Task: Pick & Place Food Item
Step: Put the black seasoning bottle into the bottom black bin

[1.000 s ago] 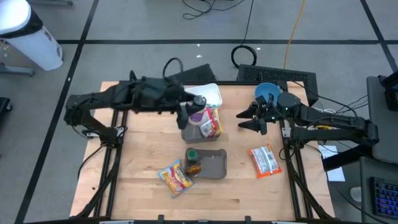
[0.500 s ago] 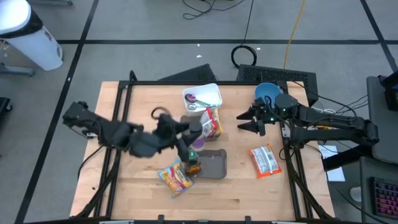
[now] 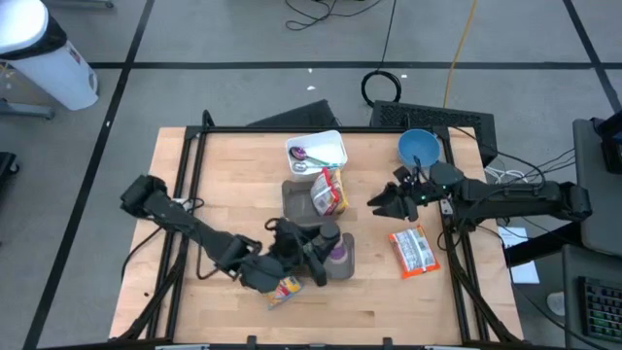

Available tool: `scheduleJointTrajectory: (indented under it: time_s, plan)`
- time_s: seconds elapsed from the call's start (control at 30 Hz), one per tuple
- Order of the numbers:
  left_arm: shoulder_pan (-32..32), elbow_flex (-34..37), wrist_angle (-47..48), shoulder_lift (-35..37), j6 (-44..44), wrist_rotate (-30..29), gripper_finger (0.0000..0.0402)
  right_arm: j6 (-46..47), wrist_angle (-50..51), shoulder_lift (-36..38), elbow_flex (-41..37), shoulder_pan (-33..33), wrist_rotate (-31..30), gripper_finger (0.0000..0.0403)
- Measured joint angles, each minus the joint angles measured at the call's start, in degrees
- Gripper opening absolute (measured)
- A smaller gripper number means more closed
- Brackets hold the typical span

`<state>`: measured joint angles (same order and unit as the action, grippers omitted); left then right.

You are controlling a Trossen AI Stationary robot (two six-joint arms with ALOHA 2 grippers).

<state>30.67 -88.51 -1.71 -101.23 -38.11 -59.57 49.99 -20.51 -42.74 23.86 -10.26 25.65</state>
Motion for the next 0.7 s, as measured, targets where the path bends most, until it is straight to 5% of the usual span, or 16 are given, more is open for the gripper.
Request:
scheduleJointTrajectory:
  time_s: [0.7]
  plan:
    - [2.7, -0.1, 4.5, -9.6, -10.2, -7.2, 0.0205, 6.1, -5.0, 0.0, -3.5, 13.2, -23.3, 0.0320]
